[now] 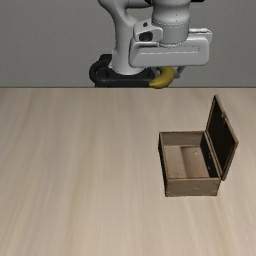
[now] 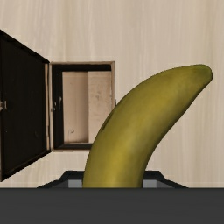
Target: Pick up the banana and place it in the box
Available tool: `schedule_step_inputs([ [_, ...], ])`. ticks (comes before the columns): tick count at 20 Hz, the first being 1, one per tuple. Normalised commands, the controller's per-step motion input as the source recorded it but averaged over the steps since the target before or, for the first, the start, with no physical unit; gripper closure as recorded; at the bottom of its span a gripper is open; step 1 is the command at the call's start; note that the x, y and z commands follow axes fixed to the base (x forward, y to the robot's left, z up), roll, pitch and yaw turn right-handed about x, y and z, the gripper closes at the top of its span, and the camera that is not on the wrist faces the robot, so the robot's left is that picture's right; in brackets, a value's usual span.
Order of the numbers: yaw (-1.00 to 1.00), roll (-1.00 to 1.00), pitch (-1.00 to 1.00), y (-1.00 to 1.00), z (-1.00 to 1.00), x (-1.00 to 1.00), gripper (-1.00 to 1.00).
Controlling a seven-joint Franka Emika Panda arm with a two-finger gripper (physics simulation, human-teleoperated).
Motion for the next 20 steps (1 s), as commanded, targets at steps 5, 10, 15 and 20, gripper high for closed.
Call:
schedule_step_inputs([
  [5,0.00,0.00,0.00,1.00,0.00,0.00,1.00],
  [10,0.00,0.00,0.00,0.40,0.00,0.60,1.00],
  [15,0.00,0.00,0.00,0.20,0.00,0.40,-1.00],
  [20,0.00,0.00,0.00,0.00,0.00,0.00,-1.00],
])
